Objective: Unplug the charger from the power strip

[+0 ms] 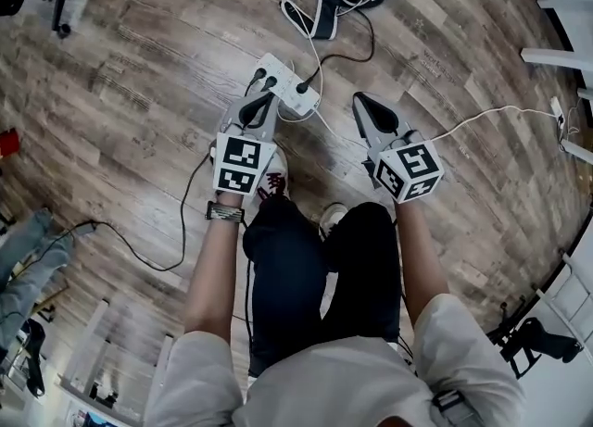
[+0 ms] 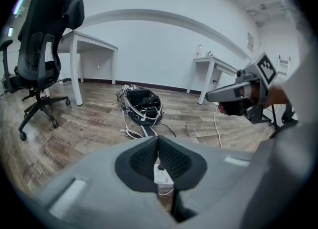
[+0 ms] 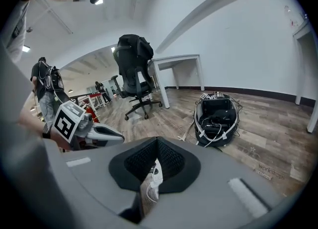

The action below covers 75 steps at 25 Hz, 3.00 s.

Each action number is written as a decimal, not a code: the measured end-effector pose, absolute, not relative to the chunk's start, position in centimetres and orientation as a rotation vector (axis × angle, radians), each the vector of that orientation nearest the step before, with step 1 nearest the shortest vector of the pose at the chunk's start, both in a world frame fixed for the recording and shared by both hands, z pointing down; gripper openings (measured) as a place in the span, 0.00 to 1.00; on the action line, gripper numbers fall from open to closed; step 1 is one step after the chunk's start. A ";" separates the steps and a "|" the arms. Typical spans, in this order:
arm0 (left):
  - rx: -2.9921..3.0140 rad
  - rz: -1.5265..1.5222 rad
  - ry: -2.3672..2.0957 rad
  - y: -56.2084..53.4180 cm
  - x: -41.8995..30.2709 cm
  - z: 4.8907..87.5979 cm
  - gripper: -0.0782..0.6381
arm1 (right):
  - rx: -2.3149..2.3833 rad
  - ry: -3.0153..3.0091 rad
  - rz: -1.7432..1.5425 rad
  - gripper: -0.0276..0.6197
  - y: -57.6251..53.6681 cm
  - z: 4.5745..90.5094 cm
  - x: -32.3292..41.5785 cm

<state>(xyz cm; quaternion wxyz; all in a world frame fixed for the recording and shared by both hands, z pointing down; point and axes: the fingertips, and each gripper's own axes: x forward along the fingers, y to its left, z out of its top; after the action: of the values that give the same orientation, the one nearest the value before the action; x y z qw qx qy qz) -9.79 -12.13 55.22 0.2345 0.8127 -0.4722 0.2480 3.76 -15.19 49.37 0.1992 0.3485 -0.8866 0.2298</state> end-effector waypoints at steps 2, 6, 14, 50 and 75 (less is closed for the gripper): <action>2.231 0.643 -1.281 -12.2 -9.6 57.2 0.11 | 0.970 -2.481 0.631 0.05 -15.3 51.3 3.7; 2.196 0.557 -1.278 -12.2 -9.3 60.9 0.11 | 0.944 -2.473 0.608 0.05 -15.3 55.3 3.7; 2.197 0.590 -1.237 -11.5 -8.5 68.1 0.14 | 0.875 -2.460 0.626 0.05 -14.7 63.9 2.8; 2.286 0.692 -1.182 -10.6 -3.9 81.3 0.34 | 0.505 -2.464 0.489 0.16 -11.9 82.2 0.3; 2.358 0.785 -1.244 -11.6 -3.1 82.7 0.30 | 0.683 -2.401 0.505 0.05 -12.8 84.6 0.9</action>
<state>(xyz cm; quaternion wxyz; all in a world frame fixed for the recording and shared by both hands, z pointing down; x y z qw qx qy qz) -3.06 -11.59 82.72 0.1802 0.8346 -0.4404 0.2777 0.88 -12.81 84.56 0.2932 0.2563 -0.9013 0.1896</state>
